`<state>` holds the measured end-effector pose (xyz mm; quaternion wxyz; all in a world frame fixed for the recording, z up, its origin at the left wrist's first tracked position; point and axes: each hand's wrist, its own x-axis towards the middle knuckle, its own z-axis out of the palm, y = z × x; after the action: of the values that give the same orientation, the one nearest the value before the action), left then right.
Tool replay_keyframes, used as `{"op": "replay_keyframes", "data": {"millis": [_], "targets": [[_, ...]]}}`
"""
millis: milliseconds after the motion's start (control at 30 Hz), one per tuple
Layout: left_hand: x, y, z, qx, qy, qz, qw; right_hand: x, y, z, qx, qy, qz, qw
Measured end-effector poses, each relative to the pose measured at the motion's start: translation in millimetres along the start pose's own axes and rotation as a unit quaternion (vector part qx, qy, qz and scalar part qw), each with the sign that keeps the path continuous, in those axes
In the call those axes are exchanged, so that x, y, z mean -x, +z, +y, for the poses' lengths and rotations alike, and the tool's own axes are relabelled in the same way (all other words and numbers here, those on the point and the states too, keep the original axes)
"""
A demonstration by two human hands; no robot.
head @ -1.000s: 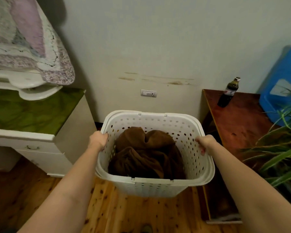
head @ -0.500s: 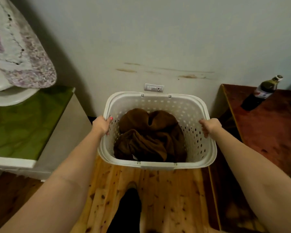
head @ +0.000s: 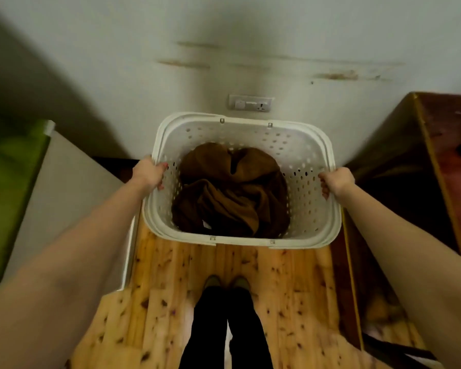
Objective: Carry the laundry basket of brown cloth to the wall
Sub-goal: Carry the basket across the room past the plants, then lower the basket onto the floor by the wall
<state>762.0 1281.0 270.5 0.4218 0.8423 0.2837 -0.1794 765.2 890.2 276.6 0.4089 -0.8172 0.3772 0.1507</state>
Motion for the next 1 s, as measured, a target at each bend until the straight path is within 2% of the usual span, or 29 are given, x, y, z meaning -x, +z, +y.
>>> {"op": "replay_keyframes", "data": {"millis": [100,267,433,700,1000], "targets": [[-52,31,-18,0.015,-0.005,0.008,1.0,-50,36,9,0.01,0.002,-0.006,1.0],[-141,99,-91,0.038,-0.024,0.023,0.999,-148,111,42,0.027,-0.035,-0.031,0.999],[-207,147,-129,0.051,-0.034,0.039,0.997,-207,161,65,0.038,-0.033,-0.041,0.998],[-258,187,-153,0.029,-0.018,0.04,0.999,-252,208,103,0.014,0.018,-0.065,0.998],[-270,208,-170,0.059,-0.05,0.046,0.996,-267,215,89,0.017,0.05,-0.091,0.994]]}}
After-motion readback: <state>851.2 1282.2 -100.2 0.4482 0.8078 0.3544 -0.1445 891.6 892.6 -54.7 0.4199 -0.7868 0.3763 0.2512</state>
